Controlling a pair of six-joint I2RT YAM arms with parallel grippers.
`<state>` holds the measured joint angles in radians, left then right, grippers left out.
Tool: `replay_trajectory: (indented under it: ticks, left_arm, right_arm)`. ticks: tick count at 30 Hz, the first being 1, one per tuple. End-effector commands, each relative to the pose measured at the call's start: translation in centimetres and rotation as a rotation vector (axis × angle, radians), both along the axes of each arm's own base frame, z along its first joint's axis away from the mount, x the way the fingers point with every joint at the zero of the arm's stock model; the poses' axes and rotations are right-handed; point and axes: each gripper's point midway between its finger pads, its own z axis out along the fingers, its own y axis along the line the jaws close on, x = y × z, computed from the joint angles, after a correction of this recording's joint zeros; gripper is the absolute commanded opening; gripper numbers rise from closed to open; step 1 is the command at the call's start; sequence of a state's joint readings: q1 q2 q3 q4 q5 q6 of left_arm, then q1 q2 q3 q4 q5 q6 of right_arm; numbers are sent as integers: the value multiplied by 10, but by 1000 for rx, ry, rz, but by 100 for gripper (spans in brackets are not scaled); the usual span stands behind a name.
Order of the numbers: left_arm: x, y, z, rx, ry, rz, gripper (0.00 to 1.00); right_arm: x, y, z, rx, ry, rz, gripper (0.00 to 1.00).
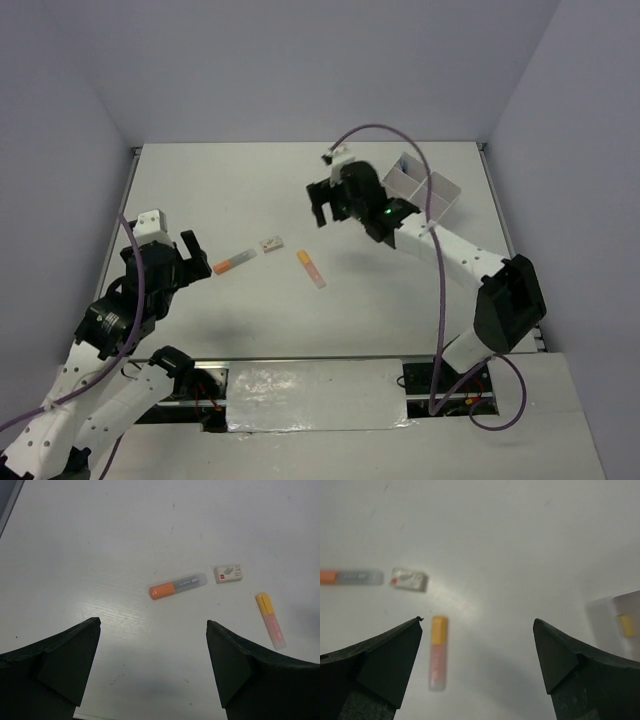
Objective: Sort the stationery into containers
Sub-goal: Pick up the stationery from the center of the board.
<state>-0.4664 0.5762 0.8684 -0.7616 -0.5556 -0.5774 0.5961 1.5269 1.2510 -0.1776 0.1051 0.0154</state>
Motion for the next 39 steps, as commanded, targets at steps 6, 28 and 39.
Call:
replay_trajectory:
  ticks: [6, 28, 39]
  left_arm:
    - [9, 14, 14, -15, -43, 60, 99]
    - [8, 4, 21, -34, -83, -13, 99]
    - [5, 3, 24, -41, -102, -25, 99]
  right_arm:
    - [-63, 75, -110, -57, 345, 16, 100]
    - [-84, 86, -189, -275, 509, 88, 0]
    - [-88, 86, -217, -336, 569, 137, 23]
